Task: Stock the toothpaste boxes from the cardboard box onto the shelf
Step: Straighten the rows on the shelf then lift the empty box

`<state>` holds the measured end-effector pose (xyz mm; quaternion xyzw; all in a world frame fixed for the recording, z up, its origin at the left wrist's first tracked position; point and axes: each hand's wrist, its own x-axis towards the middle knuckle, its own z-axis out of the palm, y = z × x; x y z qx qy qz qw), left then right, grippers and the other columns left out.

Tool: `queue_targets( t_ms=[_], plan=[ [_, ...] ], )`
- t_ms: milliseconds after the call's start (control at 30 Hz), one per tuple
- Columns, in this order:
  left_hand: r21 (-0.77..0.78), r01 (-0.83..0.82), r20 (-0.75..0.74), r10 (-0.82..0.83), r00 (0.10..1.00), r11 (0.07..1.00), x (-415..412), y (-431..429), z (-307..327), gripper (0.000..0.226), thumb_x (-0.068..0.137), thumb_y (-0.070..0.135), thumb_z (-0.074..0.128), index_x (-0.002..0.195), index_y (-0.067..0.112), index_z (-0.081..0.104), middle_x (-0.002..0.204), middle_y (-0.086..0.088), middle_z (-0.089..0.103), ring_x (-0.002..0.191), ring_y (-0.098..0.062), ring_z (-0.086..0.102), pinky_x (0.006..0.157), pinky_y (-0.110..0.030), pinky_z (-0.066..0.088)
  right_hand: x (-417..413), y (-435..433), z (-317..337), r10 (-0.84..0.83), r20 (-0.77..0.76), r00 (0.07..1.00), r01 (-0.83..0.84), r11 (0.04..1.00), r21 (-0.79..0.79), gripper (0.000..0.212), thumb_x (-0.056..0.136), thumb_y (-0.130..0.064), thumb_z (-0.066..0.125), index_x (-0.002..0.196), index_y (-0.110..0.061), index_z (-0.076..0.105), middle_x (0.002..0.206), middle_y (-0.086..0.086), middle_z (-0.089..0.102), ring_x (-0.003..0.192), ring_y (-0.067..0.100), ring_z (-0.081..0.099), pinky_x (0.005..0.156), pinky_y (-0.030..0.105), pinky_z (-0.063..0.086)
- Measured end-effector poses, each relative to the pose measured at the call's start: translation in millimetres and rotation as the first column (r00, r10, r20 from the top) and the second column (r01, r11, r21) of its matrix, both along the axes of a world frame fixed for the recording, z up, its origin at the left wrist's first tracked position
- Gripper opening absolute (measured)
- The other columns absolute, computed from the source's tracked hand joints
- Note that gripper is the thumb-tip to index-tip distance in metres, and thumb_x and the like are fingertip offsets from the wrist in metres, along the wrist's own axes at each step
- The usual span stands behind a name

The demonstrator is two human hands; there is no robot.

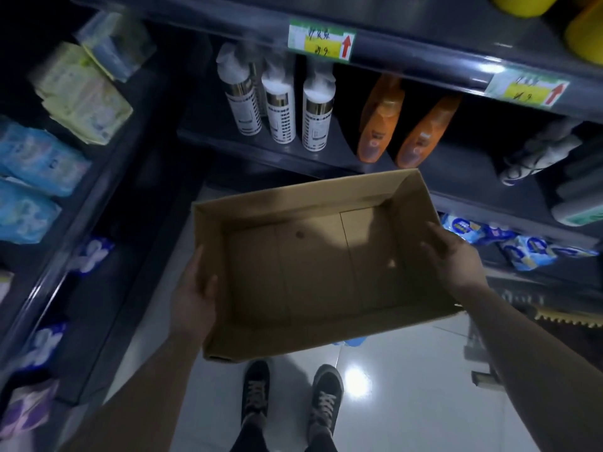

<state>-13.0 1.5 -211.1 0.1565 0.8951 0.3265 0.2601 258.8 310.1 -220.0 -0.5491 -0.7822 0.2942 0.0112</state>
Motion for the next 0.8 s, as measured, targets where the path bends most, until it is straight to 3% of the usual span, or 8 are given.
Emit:
queue_targets(
  t_ms=[200, 300, 400, 600, 800],
  plan=[
    [0.026, -0.024, -0.037, 0.025, 0.999, 0.999, -3, -1, 1, 0.058, 0.095, 0.004, 0.05, 0.146, 0.027, 0.035, 0.14, -0.001, 0.05, 0.123, -0.019, 0.049, 0.096, -0.026, 0.035, 3, 0, 2, -0.034, -0.069, 0.997, 0.037, 0.999, 0.036, 0.044, 0.088, -0.022, 0.066, 0.131, -0.024, 0.058, 0.124, 0.011, 0.065, 0.113, 0.031, 0.06, 0.093, 0.038, 0.046],
    [0.069, -0.019, -0.035, 0.022, 0.999, 0.997, -1, -1, 11, 0.058, 0.095, 0.003, 0.05, 0.146, 0.028, 0.036, 0.139, 0.009, 0.047, 0.119, -0.006, 0.043, 0.098, -0.024, 0.035, 7, -1, 10, -0.046, -0.071, 0.996, 0.049, 0.998, 0.039, 0.044, 0.088, -0.022, 0.067, 0.131, -0.025, 0.058, 0.123, 0.011, 0.065, 0.112, 0.031, 0.061, 0.093, 0.039, 0.047],
    [0.087, -0.011, -0.049, 0.015, 0.999, 0.996, 3, -1, 29, 0.058, 0.095, 0.004, 0.05, 0.146, 0.029, 0.036, 0.133, 0.019, 0.042, 0.118, -0.003, 0.041, 0.097, -0.024, 0.035, 14, -4, 29, -0.061, -0.084, 0.995, 0.064, 0.997, 0.044, 0.044, 0.087, -0.022, 0.067, 0.13, -0.026, 0.058, 0.124, 0.009, 0.065, 0.112, 0.029, 0.061, 0.094, 0.038, 0.046],
    [0.119, 0.048, -0.015, -0.047, 0.999, 0.992, 6, 5, 84, 0.058, 0.096, 0.002, 0.05, 0.146, 0.029, 0.036, 0.138, 0.002, 0.049, 0.114, -0.006, 0.044, 0.095, -0.023, 0.036, 43, -23, 84, -0.101, -0.113, 0.988, 0.108, 0.993, 0.054, 0.043, 0.089, -0.019, 0.065, 0.131, -0.028, 0.058, 0.123, 0.007, 0.066, 0.107, 0.028, 0.062, 0.09, 0.034, 0.047],
    [0.183, 0.156, 0.0, -0.159, 0.987, 0.971, 8, 22, 141, 0.059, 0.094, 0.003, 0.053, 0.144, 0.03, 0.038, 0.121, 0.009, 0.051, 0.108, -0.006, 0.049, 0.092, -0.022, 0.036, 86, -46, 145, -0.166, -0.115, 0.979, 0.176, 0.98, 0.091, 0.044, 0.089, -0.018, 0.065, 0.131, -0.027, 0.058, 0.118, 0.008, 0.068, 0.1, 0.028, 0.064, 0.083, 0.031, 0.048]
  ],
)
